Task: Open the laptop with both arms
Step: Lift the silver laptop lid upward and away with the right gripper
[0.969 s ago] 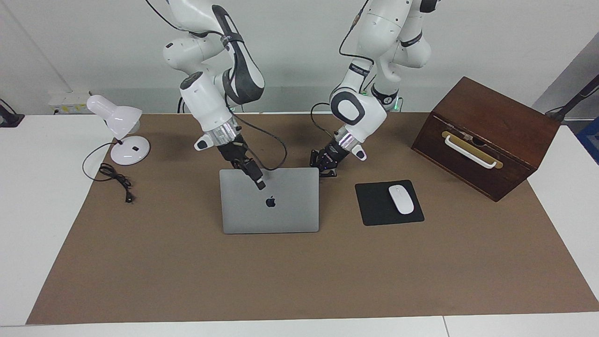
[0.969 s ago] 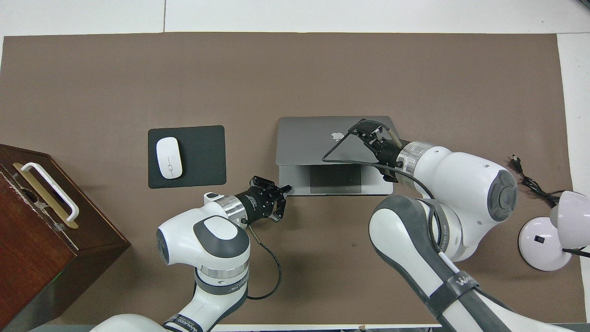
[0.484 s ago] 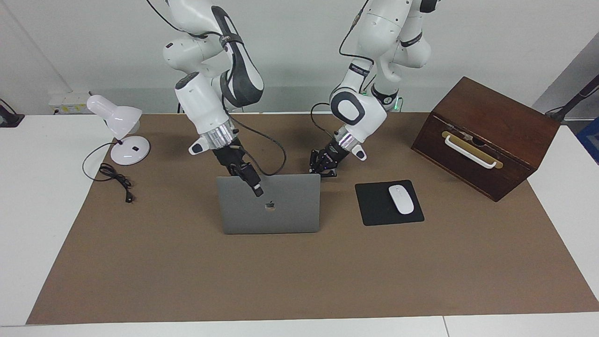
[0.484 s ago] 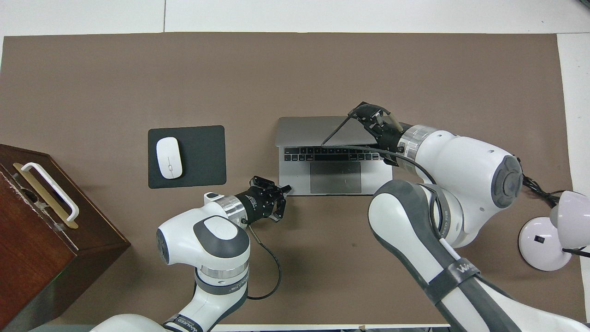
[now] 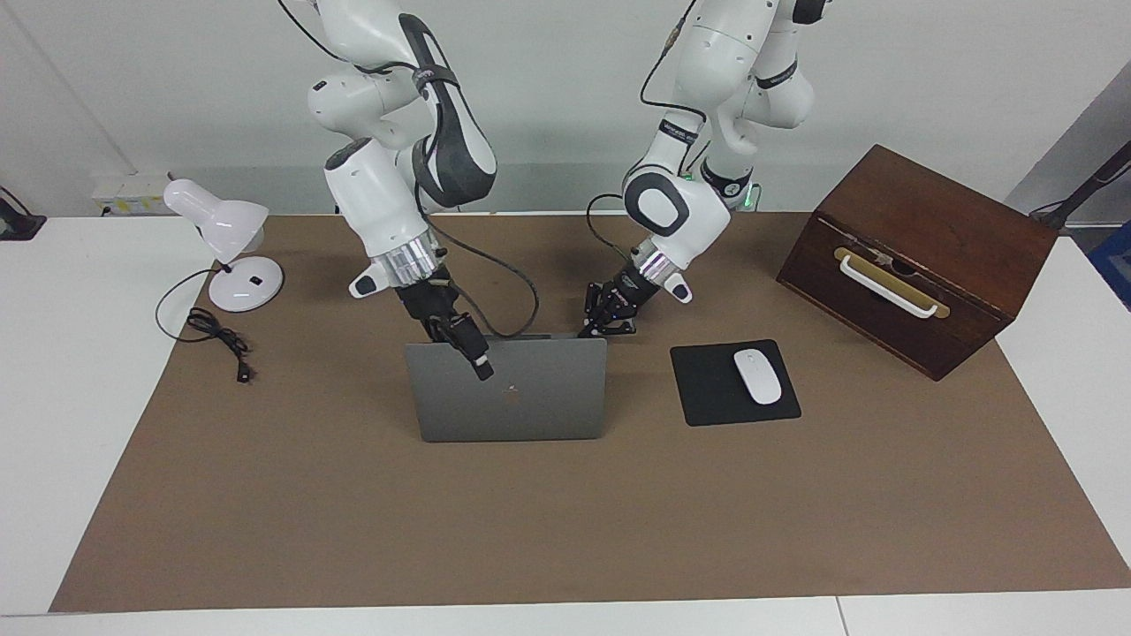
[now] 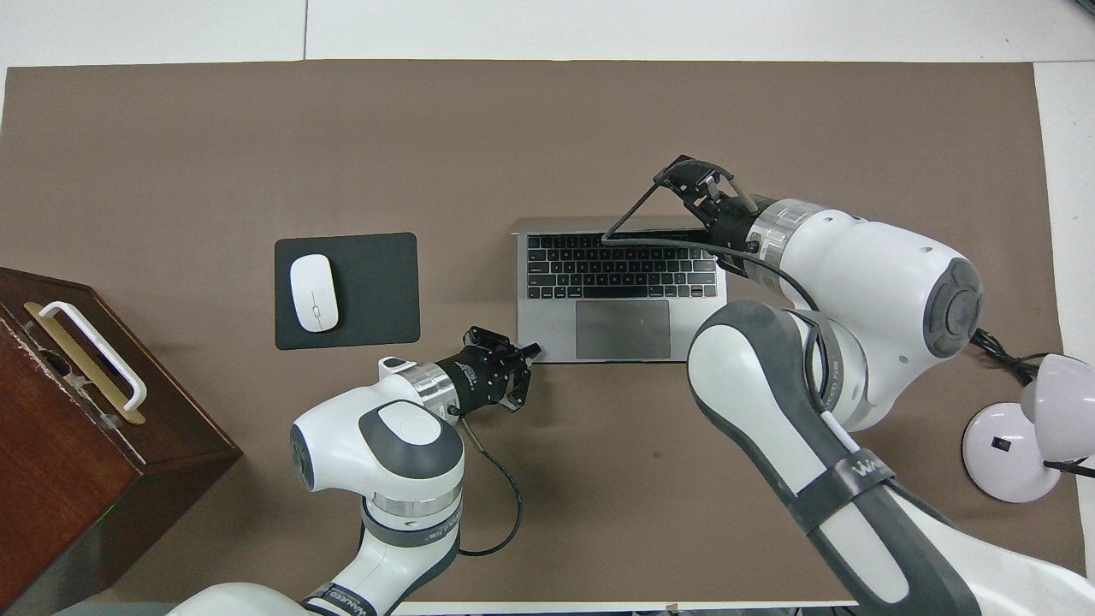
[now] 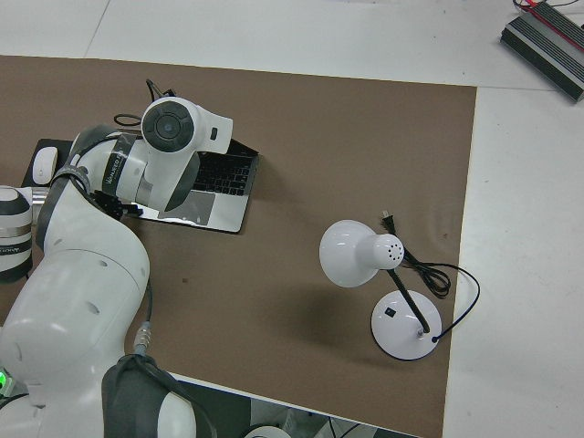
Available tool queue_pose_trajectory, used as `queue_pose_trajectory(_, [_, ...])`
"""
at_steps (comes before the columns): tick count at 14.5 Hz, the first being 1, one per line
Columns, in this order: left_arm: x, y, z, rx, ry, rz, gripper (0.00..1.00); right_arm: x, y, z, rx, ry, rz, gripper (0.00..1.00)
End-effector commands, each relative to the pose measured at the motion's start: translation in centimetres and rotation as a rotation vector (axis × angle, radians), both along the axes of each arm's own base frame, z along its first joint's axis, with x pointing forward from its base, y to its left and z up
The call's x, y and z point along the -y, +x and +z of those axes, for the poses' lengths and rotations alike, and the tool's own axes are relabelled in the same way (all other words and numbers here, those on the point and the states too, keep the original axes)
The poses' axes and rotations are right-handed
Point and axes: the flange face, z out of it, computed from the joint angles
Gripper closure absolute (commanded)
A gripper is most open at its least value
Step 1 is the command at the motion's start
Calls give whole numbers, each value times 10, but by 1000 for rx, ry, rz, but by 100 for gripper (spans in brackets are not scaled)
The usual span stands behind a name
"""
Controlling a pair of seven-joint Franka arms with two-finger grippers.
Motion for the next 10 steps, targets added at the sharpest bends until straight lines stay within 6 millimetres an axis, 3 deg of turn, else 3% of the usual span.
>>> queue_pose_trajectory(1, [-4, 3, -17, -4, 38, 16, 100, 7, 18, 8, 26, 2, 17, 0])
queue_pose_trajectory(10, [-4, 3, -17, -4, 38, 16, 100, 25, 38, 19, 38, 21, 46, 0])
